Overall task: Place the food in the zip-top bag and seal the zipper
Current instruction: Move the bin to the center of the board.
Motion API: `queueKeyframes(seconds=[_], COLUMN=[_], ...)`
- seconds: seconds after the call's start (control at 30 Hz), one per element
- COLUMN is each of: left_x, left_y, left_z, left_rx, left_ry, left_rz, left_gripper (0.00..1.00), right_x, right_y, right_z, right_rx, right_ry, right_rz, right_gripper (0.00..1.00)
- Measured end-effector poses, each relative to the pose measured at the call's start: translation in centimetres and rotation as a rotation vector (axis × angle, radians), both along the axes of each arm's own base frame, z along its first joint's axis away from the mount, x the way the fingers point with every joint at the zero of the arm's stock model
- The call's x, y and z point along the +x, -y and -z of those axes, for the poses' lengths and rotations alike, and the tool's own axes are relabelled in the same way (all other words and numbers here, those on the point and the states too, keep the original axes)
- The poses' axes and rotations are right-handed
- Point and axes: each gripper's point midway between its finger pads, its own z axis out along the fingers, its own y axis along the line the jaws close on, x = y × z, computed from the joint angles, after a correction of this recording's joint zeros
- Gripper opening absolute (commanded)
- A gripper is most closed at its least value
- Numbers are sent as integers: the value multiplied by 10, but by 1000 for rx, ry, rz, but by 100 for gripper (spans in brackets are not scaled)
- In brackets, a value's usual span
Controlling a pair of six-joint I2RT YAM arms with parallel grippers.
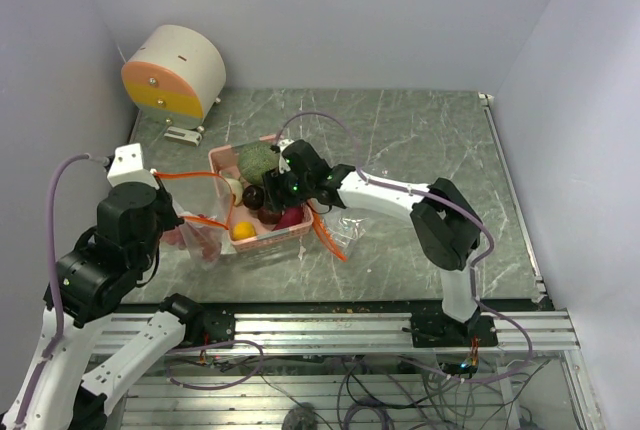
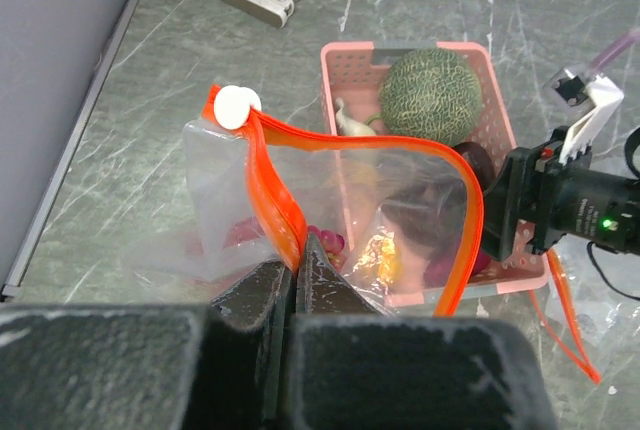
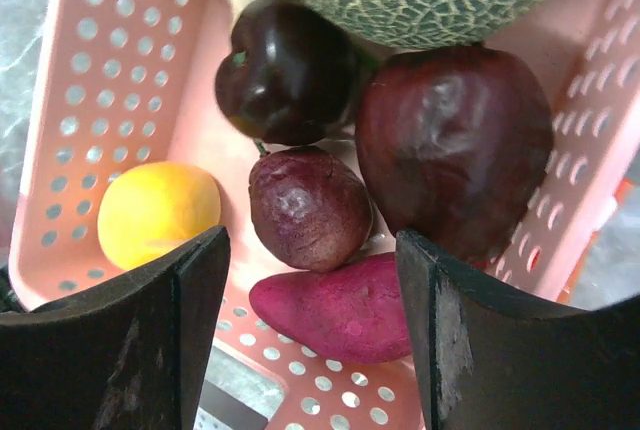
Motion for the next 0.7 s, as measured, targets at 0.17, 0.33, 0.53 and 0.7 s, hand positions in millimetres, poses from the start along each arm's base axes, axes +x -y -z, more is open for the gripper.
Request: queueKeyframes(seconds=[0.17,0.33,0.53,0.7], left_x=[2,2,1,3], left_y=[4,8,9,12], left_z=[-8,-10,-13,-15], left_rx=[-23,-39,-50,-57], left_ry=[28,39,54,58], left_rz=[16,35,45,55], left_gripper=[7,7,7,7], right_x=[11,20,14,11], right_y=[27,75,123,146], right_z=[8,17,20,19], right_rx=[-99,-233,-352,-422], right_ry=[51,106,144,154], right_rz=[134,299,392,429], right_gripper=[70,70,72,73])
